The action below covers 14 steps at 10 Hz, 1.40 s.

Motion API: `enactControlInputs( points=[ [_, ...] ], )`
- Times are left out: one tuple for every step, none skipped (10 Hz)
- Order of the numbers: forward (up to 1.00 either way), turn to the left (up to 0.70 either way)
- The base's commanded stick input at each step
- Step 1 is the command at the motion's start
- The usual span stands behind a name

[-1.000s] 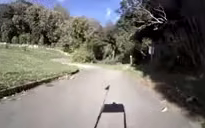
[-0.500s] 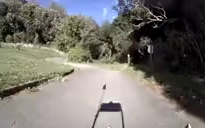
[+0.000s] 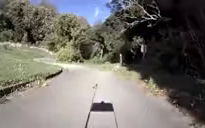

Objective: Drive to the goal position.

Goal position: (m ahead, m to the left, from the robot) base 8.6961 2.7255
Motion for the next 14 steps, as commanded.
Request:
enactControlInputs(
  points=[
    [1.0,0.0],
    [1.0,0.0],
    [1.0,0.0],
    [1.0,0.0],
    [1.0,0.0],
    [1.0,0.0],
    [1.0,0.0],
    [1.0,0.0],
    [1.0,0.0],
    [1.0,0.0],
    [1.0,0.0],
    [1.0,0.0],
    [1.0,0.0],
    [1.0,0.0]
  ],
)
